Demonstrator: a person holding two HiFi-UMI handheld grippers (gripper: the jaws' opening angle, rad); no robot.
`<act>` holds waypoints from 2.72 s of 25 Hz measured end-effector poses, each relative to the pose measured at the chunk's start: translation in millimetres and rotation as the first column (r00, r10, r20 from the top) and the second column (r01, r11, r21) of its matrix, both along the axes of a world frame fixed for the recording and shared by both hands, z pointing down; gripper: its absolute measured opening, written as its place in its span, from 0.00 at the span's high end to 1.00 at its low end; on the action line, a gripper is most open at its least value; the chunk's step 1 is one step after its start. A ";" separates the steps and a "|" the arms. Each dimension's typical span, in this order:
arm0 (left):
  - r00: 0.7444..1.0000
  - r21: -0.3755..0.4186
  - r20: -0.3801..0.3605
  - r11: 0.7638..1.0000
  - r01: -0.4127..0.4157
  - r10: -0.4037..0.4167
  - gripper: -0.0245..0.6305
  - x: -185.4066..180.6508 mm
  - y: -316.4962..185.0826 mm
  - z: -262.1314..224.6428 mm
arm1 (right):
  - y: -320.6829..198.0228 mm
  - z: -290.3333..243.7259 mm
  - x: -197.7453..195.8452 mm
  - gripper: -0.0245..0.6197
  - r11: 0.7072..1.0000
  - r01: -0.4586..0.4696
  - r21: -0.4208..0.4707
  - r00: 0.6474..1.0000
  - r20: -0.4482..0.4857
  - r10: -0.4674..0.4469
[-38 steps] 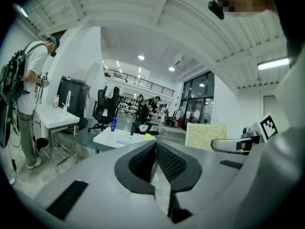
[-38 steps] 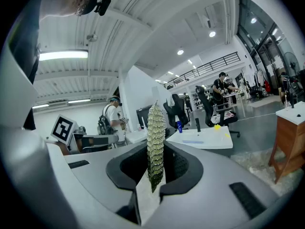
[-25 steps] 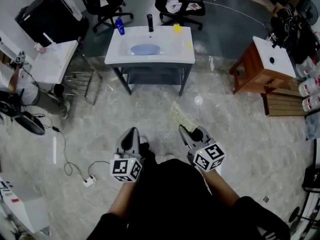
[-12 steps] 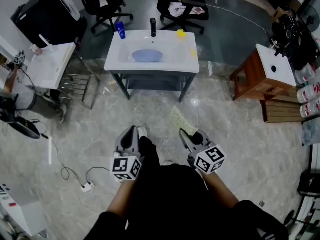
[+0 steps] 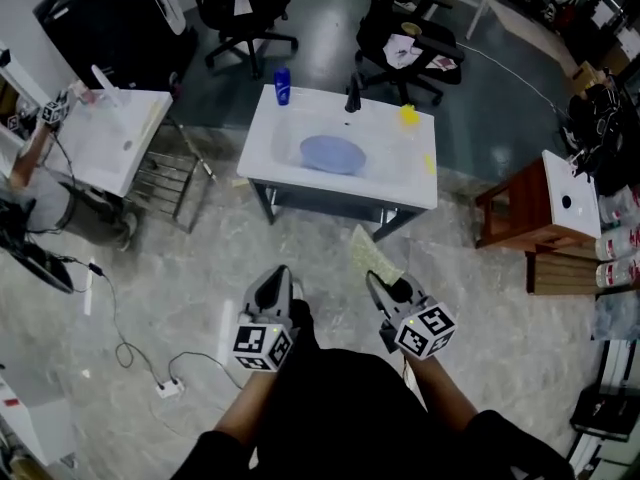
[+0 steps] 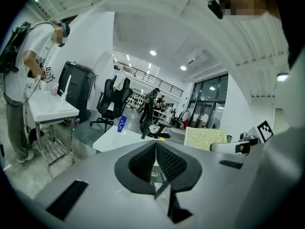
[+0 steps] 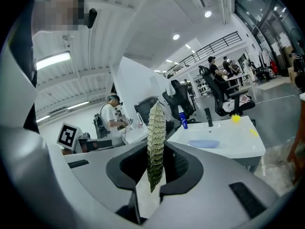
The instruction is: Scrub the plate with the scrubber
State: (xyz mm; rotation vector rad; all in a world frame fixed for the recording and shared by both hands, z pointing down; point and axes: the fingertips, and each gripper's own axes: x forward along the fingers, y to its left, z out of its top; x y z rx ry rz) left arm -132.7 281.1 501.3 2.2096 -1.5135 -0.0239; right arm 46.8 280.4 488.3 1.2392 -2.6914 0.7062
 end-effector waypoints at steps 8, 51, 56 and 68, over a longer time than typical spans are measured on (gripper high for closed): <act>0.999 -0.008 0.009 0.999 -0.038 0.039 0.96 -63.1 -101.9 7.1 | -98.1 -14.0 -73.0 0.87 0.998 0.049 0.026 0.999 0.012 -0.049; 0.990 -0.269 0.073 0.953 0.139 -0.124 0.96 -14.9 -361.7 111.7 | -368.7 83.3 -11.4 0.86 0.949 0.227 -0.217 0.974 0.046 -0.222; 0.987 -0.373 0.088 0.914 0.160 -0.136 0.96 -1.0 -381.3 160.6 | -395.4 124.0 -0.4 0.86 0.916 0.298 -0.270 0.953 0.028 -0.302; 0.998 -0.613 0.054 0.790 0.023 0.014 0.79 17.3 -409.7 264.4 | -428.1 212.2 -28.6 0.86 0.840 0.359 -0.407 0.921 0.007 -0.390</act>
